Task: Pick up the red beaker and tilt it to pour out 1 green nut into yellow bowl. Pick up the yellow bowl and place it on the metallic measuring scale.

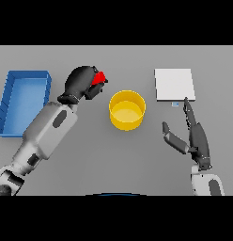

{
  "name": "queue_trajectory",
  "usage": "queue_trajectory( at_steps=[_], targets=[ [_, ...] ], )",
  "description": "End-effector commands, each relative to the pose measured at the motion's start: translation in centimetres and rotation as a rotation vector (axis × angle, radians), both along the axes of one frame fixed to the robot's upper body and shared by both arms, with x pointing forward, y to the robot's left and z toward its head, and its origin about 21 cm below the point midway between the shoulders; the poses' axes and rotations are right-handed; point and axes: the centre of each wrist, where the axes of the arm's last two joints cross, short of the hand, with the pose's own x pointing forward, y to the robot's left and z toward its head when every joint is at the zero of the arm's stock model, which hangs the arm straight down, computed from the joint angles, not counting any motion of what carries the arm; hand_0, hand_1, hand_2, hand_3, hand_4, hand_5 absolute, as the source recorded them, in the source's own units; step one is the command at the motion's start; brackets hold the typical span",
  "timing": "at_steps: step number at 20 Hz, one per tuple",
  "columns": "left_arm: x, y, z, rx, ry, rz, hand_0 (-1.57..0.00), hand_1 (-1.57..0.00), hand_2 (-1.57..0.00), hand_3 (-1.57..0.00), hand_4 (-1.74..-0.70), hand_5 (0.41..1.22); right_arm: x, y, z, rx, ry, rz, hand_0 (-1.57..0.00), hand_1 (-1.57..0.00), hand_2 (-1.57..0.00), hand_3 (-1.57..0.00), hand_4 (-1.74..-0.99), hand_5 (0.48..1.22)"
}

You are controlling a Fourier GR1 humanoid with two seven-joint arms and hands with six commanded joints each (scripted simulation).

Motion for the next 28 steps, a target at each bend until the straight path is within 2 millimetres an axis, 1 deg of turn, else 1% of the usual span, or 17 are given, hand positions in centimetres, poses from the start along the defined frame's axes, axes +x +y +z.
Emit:
queue_trajectory(
  at_steps=[1, 3, 5, 6, 8, 9, 10, 11, 13, 14, 16, 19, 20, 22, 24, 25, 28],
  targets=[
    [0.0, -0.3, 0.4, 0.075, -0.019, -0.027, -1.57, -1.57, -1.57, -1.57, -1.74, 1.127, 0.1, -0.1, -0.1, -0.003, 0.010, -0.010, 0.00, 0.00, 0.00, 0.00, -1.256, 0.690],
    [0.0, -1.2, 0.3, 0.210, -0.049, -0.067, -1.57, -1.57, -1.57, -1.57, -1.74, 1.161, 0.3, -0.1, 0.2, -0.002, 0.013, -0.005, 0.00, 0.00, 0.00, 0.00, -1.267, 0.698],
    [0.3, -1.5, 0.9, 0.311, -0.072, -0.099, -1.57, -1.57, -1.57, -1.57, -1.74, 1.182, 0.1, 0.4, 0.0, 0.001, 0.013, 0.004, 0.00, 0.00, 0.00, 0.00, -1.274, 0.702],
    [0.3, -1.6, 0.8, 0.365, -0.093, -0.122, -1.57, -1.57, -1.57, -1.57, -1.74, 1.190, -0.2, 0.1, -0.1, -0.006, 0.007, 0.004, 0.00, 0.00, 0.00, 0.00, -1.274, 0.704],
    [0.6, -2.5, 1.6, 0.457, -0.113, -0.173, -1.57, -1.57, -1.57, -1.57, -1.65, 1.201, -0.1, 0.2, 0.3, 0.005, -0.013, 0.000, 0.00, 0.00, 0.00, 0.00, -1.284, 0.705],
    [0.7, -2.6, 1.9, 0.501, -0.124, -0.199, -1.57, -1.57, -1.57, -1.57, -1.67, 1.205, -0.5, 0.2, -0.2, 0.014, 0.001, -0.001, 0.00, 0.00, 0.00, 0.00, -1.283, 0.702],
    [0.8, -3.0, 2.3, 0.572, -0.126, -0.219, -1.57, -1.57, -1.57, -1.47, -1.68, 1.208, -0.4, 0.3, -0.4, 0.028, 0.005, 0.000, 0.00, 0.00, 0.00, 0.00, -1.285, 0.697],
    [1.0, -3.4, 2.8, 0.628, -0.124, -0.231, -1.57, -1.57, -1.57, -1.39, -1.69, 1.211, -0.2, -0.2, -0.4, 0.036, 0.006, -0.014, 0.00, 0.00, 0.00, 0.00, -1.287, 0.690],
    [1.1, -4.6, 3.1, 0.718, -0.140, -0.299, -1.57, -1.57, -1.57, -1.28, -1.70, 1.215, -0.1, -0.2, -0.7, 0.045, 0.007, -0.023, 0.00, 0.00, 0.00, 0.00, -1.292, 0.678],
    [1.2, -5.2, 3.3, 0.763, -0.150, -0.332, -1.57, -1.57, -1.57, -1.34, -1.71, 1.216, -0.2, 0.2, -0.6, 0.055, 0.002, -0.017, 0.00, 0.00, 0.00, 0.00, -1.294, 0.672],
    [1.2, -6.2, 3.4, 0.855, -0.156, -0.404, -1.57, -1.57, -1.57, -1.42, -1.72, 1.218, -0.4, 0.4, -0.9, 0.085, 0.012, -0.016, 0.00, 0.00, 0.00, 0.00, -1.294, 0.657],
    [1.2, -7.4, 2.8, 0.999, -0.170, -0.468, -1.57, -1.57, -1.57, -1.49, -1.73, 1.219, -0.2, 0.2, -0.7, 0.095, -0.001, -0.022, 0.00, 0.00, 0.00, 0.00, -1.290, 0.644],
    [1.1, -7.7, 2.9, 1.056, -0.182, -0.484, -1.57, -1.57, -1.57, -1.51, -1.73, 1.220, 0.1, 0.3, -0.7, 0.087, 0.009, -0.025, 0.00, 0.00, 0.00, 0.00, -1.291, 0.640],
    [1.1, -7.6, 2.8, 1.132, -0.192, -0.501, -1.57, -1.57, -1.57, -1.53, -1.74, 1.220, -0.1, 0.0, -0.7, 0.078, 0.009, -0.029, 0.00, 0.00, 0.00, 0.00, -1.293, 0.631],
    [0.9, -8.2, 2.6, 1.209, -0.213, -0.531, -1.57, -1.57, -1.57, -1.55, -1.74, 1.220, -0.1, 0.0, -0.9, 0.070, 0.009, -0.036, 0.00, 0.00, 0.00, 0.00, -1.288, 0.627],
    [0.9, -8.6, 3.1, 1.238, -0.240, -0.542, -1.57, -1.57, -1.57, -1.55, -1.74, 1.221, 0.0, 0.1, -1.0, 0.072, 0.012, -0.040, 0.00, 0.00, 0.00, 0.00, -1.286, 0.618],
    [1.2, -9.0, 3.5, 1.307, -0.274, -0.563, -1.57, -1.57, -1.57, -1.56, -1.74, 1.221, -0.2, 0.4, -1.0, 0.055, 0.014, -0.041, 0.00, 0.00, 0.00, 0.00, -1.276, 0.593]
  ],
)
